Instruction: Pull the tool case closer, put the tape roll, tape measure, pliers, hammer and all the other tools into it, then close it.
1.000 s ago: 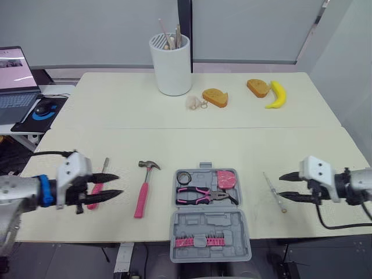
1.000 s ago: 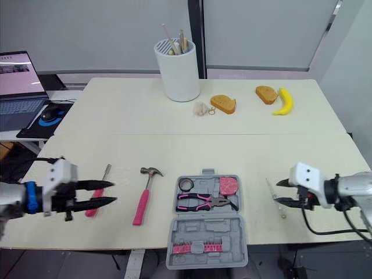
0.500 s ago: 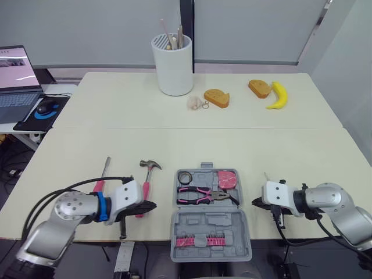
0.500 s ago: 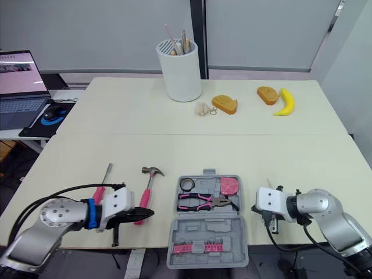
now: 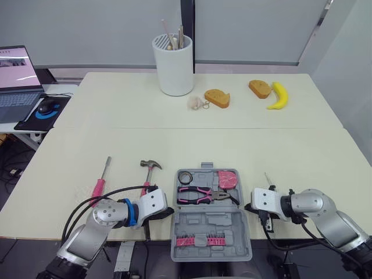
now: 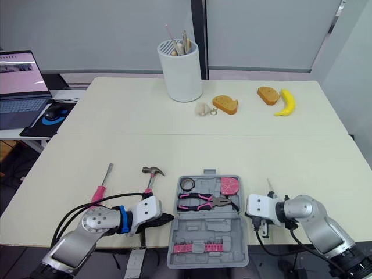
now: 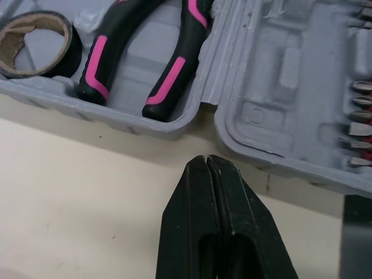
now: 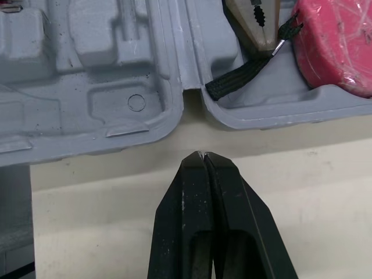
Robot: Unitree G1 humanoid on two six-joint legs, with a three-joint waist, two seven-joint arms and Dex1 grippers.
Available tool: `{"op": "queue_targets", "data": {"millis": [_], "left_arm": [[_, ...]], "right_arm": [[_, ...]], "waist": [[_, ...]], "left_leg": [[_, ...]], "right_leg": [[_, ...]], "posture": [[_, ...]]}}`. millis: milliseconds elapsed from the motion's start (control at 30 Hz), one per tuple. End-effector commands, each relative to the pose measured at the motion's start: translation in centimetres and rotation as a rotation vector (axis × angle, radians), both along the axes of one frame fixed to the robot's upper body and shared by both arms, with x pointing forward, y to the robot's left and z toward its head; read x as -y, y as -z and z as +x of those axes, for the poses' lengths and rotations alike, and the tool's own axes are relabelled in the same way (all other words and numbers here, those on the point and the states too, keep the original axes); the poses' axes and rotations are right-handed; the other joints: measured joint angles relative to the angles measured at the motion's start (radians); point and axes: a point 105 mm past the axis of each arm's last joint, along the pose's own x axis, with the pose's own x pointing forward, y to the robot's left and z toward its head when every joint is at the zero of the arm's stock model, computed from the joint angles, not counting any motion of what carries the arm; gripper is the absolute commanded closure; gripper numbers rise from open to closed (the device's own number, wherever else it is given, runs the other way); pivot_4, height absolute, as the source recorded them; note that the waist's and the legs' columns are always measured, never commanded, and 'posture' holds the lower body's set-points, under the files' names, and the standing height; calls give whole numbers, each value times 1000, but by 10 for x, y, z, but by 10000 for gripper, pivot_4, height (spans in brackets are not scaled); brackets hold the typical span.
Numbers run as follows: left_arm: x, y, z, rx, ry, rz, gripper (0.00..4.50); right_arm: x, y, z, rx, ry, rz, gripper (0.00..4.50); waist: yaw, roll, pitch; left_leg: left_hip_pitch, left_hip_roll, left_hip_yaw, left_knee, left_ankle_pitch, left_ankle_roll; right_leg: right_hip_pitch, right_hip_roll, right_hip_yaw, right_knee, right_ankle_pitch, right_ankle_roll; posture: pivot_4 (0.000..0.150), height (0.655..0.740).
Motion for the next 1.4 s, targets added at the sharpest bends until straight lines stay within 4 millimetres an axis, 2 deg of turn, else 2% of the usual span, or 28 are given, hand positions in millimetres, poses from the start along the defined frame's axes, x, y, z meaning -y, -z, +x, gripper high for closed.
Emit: {"op": "queue_targets", "data": {"millis": [33, 167, 333, 533, 967, 1400], "left_arm": [[9, 1, 5, 35, 12, -2, 45000], [21, 8, 8, 34, 31, -13, 45000], [37, 0, 13, 32, 40, -72, 45000], [37, -7, 32, 85, 25, -54, 45000], [39, -15, 68, 160, -2, -35, 45000], [31, -13, 74, 175, -20, -17, 45000]], "right_arm": [[-11, -6, 5, 28, -22, 25, 44842], [-24, -6, 4, 20, -43, 48, 44842], [-33, -10, 5, 18, -33, 83, 44842], [-32, -18, 23, 67, 11, 95, 44842], [-33, -21, 54, 114, 70, 112, 44842], [-34, -22, 64, 150, 88, 119, 44842]], "waist": [[0, 0, 0], [2, 2, -1], [10, 3, -3], [11, 3, -3], [10, 3, -3], [7, 3, -3]], "left_leg": [[0, 0, 0, 0, 0, 0], [1, -1, 0, 0, 0, 0], [6, -1, 0, 0, 0, 0], [11, -1, 0, 0, 0, 0], [12, -2, 0, -1, 0, 0], [12, -2, 0, -1, 0, 0]], "right_leg": [[0, 0, 0, 0, 0, 0], [1, 0, 0, 0, 0, 0], [6, 0, 1, 0, 0, 1], [11, 0, 1, -1, 0, 1], [11, 0, 0, -1, 1, 1], [11, 0, 0, 0, 1, 1]], "posture": [[1500, 7400], [1500, 7400], [1500, 7400], [1500, 7400], [1500, 7400], [1500, 7400]]}}
